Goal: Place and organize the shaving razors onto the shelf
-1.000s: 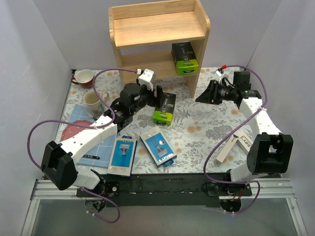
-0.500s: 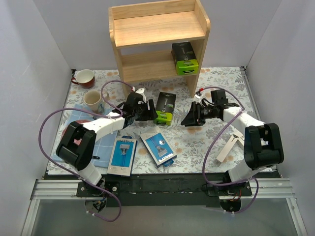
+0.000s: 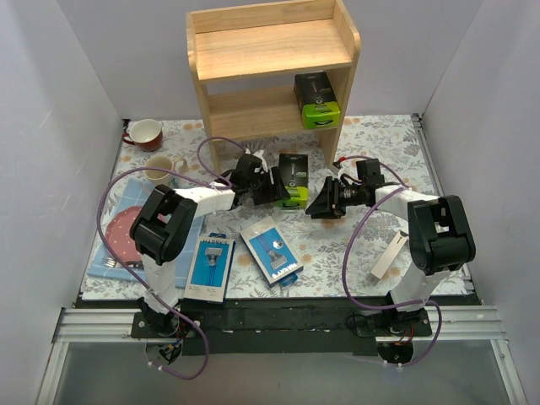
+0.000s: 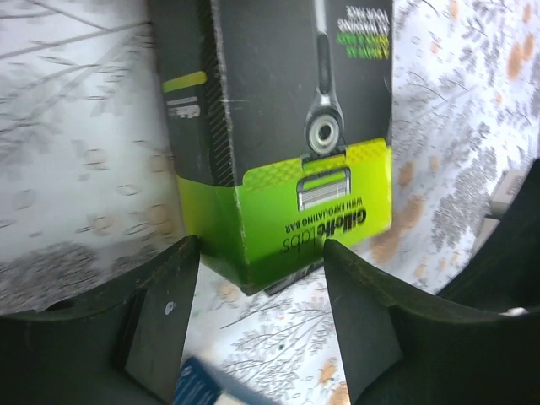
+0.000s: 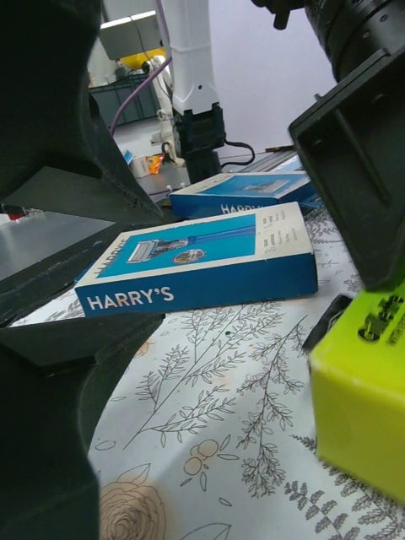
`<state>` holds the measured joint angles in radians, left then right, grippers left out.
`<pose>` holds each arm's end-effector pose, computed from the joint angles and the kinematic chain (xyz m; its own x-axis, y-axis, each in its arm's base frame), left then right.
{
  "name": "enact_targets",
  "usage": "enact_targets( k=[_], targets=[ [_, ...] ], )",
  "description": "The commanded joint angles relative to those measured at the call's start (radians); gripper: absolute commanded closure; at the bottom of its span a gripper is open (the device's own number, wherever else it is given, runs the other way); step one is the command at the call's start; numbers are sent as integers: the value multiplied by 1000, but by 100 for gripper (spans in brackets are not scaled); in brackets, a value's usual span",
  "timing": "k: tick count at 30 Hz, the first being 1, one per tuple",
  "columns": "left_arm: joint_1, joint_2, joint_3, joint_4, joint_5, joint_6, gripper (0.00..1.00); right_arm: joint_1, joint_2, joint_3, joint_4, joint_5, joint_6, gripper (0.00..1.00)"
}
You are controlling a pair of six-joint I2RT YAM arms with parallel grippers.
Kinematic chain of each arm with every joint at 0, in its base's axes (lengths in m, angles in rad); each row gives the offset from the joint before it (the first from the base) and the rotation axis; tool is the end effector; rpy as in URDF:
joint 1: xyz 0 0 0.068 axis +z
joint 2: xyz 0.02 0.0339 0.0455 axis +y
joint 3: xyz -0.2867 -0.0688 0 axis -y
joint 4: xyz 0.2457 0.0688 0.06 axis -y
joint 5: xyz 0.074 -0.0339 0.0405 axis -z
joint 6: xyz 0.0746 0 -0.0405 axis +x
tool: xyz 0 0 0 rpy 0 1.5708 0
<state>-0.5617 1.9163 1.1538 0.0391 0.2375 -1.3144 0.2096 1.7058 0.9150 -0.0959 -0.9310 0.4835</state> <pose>0.3681 -0.2524 0.1600 -0.7872 -0.6154 -0.0394 -0.3728 0.5258 -0.7646 0.3289 0.1311 0.1732 -0.9594 0.0797 -0.2705 -0.1966 0.4986 0.8442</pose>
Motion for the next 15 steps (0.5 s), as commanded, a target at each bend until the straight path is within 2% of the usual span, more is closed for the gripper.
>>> enact_targets(
  k=[1,9,15],
  targets=[
    [-41,6,63,10,76,-26,41,1,8,-36,134,-28,67,47],
    [-46,-92,-15,-82,-32,-11,39,-10,55,-34,156,41,102,47],
    [-46,-166,-68,-82,-33,24,33,-15,135,-8,220,77,161,50]
  ],
)
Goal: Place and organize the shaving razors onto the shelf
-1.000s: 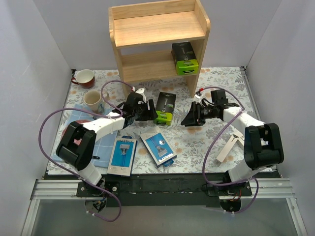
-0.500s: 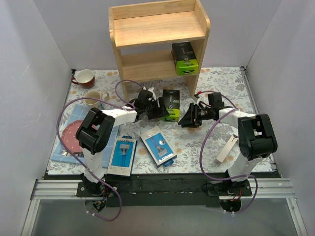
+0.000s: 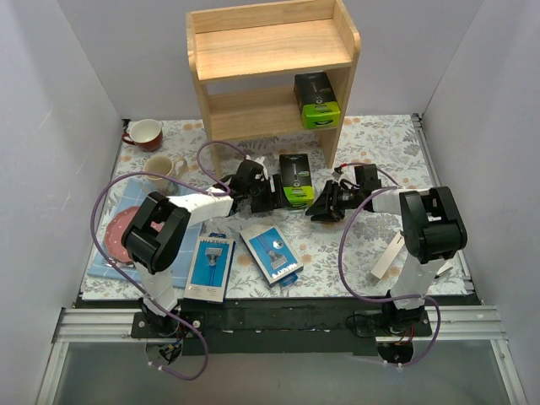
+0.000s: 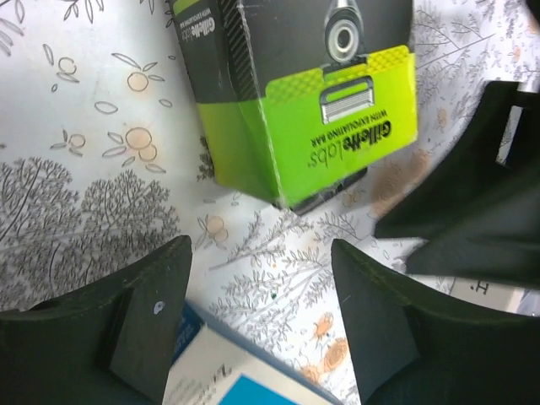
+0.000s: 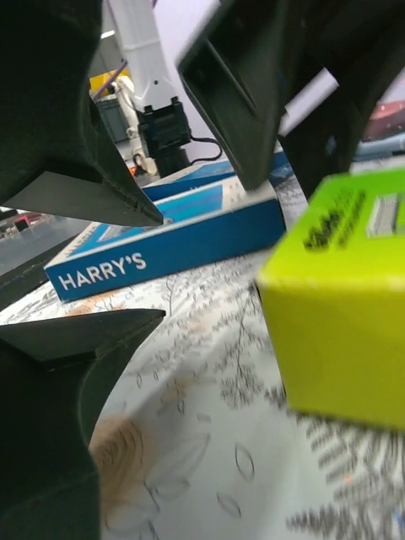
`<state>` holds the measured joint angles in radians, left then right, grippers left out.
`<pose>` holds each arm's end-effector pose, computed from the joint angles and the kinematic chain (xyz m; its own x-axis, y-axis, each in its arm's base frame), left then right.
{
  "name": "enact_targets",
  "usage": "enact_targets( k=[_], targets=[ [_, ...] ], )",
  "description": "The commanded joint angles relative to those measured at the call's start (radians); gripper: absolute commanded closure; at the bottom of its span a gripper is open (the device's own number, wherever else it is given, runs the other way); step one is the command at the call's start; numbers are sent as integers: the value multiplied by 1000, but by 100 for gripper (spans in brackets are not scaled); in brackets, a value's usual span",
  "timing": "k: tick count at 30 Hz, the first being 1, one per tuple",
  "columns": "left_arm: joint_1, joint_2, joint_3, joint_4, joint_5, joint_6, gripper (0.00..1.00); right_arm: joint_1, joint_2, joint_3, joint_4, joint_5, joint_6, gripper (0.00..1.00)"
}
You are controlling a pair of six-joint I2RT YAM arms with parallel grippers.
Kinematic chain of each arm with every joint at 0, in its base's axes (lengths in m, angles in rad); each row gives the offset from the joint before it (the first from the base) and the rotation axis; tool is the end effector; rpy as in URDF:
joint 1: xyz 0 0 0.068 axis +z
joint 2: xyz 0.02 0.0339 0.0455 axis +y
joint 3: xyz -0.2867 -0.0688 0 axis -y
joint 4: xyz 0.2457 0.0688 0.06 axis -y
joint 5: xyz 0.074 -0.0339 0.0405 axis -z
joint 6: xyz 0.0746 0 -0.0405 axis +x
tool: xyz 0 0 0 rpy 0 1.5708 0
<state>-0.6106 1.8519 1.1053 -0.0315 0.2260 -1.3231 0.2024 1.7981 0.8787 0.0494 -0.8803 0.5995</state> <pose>0.3387 -0.2574 0.1631 -0.8095 -0.5867 -0.0221 -0.3885 0.5635 -0.7291 0.3407 0.1286 0.1409 -0.9652 0.1688 -0.1999 -0.0853 0.5193 0.8503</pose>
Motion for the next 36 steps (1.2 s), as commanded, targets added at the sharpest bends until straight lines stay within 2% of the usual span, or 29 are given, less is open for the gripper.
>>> enact_targets(
  k=[1,15,30,36],
  targets=[
    [3,-102,-18,-18,-19,35,32,-8,52,29,90,26,55,50],
    [2,-99,-41,-16,-33,107,32,-11,184,74,257,-57,200,57],
    [2,-80,-42,-8,-53,102,32,-11,245,132,260,-39,247,60],
    [3,-85,-42,-5,-62,111,32,-12,216,132,257,-31,269,56]
  ],
)
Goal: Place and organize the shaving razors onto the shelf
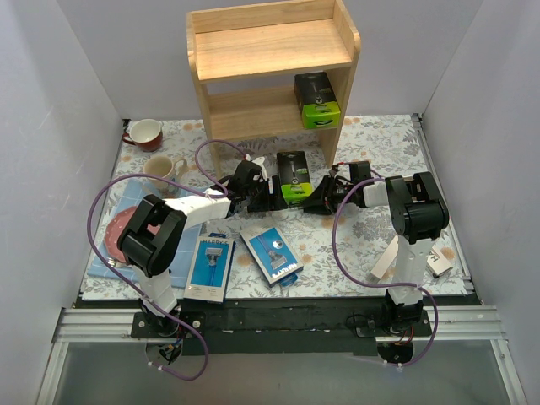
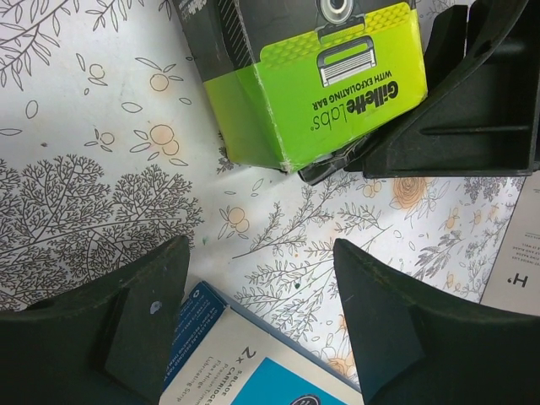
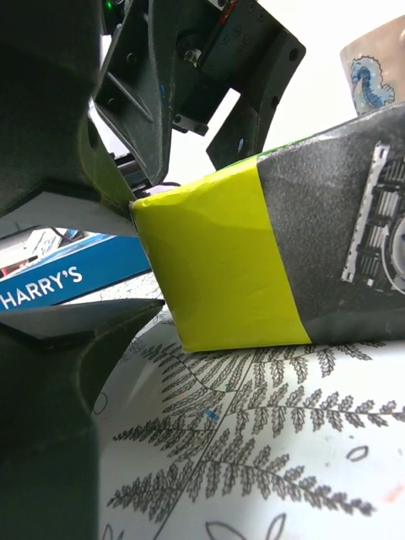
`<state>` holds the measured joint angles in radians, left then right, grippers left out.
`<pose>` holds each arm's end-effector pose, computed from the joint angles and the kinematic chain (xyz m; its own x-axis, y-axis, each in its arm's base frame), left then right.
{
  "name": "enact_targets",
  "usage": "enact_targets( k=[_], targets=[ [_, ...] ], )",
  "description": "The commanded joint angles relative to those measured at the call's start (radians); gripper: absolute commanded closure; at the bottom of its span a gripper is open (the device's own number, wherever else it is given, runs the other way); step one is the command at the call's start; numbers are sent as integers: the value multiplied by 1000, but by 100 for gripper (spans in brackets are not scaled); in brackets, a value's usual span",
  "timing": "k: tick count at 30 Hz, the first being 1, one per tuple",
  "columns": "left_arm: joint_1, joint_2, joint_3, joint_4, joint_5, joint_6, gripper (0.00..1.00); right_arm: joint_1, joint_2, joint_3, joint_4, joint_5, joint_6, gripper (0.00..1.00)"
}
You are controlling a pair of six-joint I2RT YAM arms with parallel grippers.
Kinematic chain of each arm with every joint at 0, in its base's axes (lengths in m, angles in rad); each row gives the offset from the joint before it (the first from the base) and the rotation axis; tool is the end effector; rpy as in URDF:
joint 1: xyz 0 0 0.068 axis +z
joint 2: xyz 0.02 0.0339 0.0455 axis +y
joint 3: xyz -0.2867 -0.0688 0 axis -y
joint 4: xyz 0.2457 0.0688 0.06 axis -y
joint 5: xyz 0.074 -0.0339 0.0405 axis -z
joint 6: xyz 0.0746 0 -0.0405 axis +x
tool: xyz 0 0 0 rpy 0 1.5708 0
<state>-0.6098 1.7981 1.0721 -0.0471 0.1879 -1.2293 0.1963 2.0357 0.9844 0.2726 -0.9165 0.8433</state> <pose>0.3311 -0.2483 0.1717 -0.8251 -0.5527 -0.1168 -0.3143 0.6209 -0.7181 0.3882 0.1376 0.1024 -0.9605 0.2724 -0.0571 0.0671 0.4260 0.9022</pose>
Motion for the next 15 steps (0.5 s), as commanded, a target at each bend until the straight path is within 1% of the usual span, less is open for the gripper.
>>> enact_targets(
  k=[1,4,8,9,11,12,14,15],
  targets=[
    [1,-31,-11,12,-22,17,32,-5,-22,30,36,8,31,55],
    [2,-34,-11,10,-22,22,32,-3,-22,59,-1,39,30,55],
    [1,-31,-12,10,-24,27,32,0,-11,86,-24,71,45,60],
    [2,-31,-14,12,-25,27,32,0,-8,91,-26,82,46,64],
    [2,-29,-12,12,-25,27,31,0,1,102,-19,80,50,68],
    [2,-25,-11,12,-25,27,31,0,6,103,-9,73,51,72],
    [2,-25,-8,12,-31,27,31,-1,12,106,14,65,56,77],
    [2,-23,-8,12,-33,27,31,-1,14,106,23,56,59,82]
  ],
)
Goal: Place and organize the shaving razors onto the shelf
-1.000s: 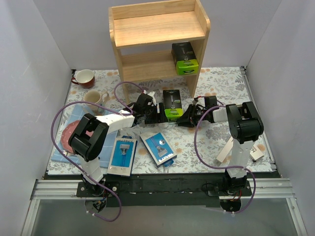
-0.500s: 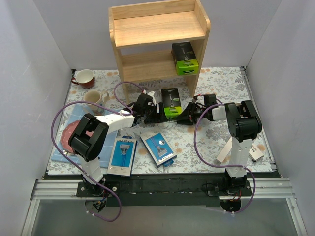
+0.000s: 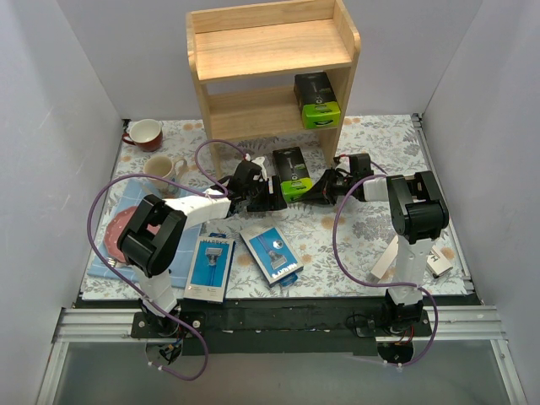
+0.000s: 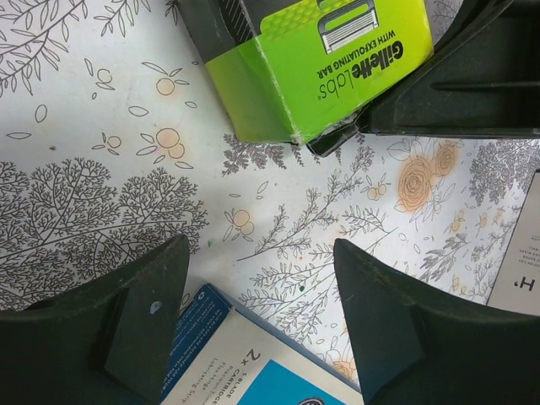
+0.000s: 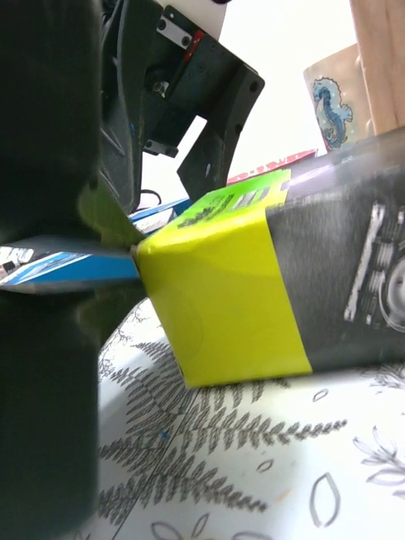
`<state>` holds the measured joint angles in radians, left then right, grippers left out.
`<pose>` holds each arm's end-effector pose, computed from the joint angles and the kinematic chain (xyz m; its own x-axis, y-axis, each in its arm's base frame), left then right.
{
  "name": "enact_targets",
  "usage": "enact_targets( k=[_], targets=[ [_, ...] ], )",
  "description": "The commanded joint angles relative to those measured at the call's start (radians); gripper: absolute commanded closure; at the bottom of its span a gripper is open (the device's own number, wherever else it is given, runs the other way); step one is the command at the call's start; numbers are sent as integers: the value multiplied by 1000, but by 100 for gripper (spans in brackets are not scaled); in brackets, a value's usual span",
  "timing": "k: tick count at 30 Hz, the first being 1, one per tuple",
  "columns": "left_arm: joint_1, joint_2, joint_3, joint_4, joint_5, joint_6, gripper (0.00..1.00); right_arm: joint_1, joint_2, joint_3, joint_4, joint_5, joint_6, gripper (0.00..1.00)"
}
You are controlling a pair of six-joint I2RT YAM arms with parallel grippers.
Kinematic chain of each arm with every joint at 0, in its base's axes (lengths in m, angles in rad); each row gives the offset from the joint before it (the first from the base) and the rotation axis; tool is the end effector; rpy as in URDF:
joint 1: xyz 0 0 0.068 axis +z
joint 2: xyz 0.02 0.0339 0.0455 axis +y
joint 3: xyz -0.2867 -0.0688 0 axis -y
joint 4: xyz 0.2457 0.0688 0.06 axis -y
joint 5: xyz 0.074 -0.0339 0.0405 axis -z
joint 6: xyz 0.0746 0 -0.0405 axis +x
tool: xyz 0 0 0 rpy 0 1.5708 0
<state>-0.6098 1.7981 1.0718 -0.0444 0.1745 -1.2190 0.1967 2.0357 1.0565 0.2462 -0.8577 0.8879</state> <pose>0.3319 -0.2477 0.1718 -0.8221 -0.5534 -0.1337 -0.3066 0.6281 -0.7152 0.4074 0.1387 0.1171 -0.9409 0.3300 -0.0764 0.0805 0.4370 0.8959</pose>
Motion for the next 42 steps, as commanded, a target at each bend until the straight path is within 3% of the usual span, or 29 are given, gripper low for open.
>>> enact_targets(
  k=[1,6,13,18,22,32,39,42],
  targets=[
    [1,-22,-7,11,-21,9,31,-2,14,34,59,-6,14,84],
    [1,-23,-1,5,-58,-30,14,-2,6,28,97,-26,8,99],
    [39,-20,8,38,95,-210,2,-3,-75,25,120,-69,3,99],
    [58,1,2,144,268,-385,2,-2,-126,-15,79,-79,-33,99],
    [64,41,-13,222,328,-528,2,-2,-183,-45,61,-84,-53,99],
    [62,153,40,278,293,-727,5,7,-233,-93,7,-99,-93,99],
    [64,204,92,337,302,-746,18,9,-243,-92,-36,-95,-135,99],
    [65,198,91,353,315,-726,29,12,-250,-72,-60,-93,-165,99]
  ],
)
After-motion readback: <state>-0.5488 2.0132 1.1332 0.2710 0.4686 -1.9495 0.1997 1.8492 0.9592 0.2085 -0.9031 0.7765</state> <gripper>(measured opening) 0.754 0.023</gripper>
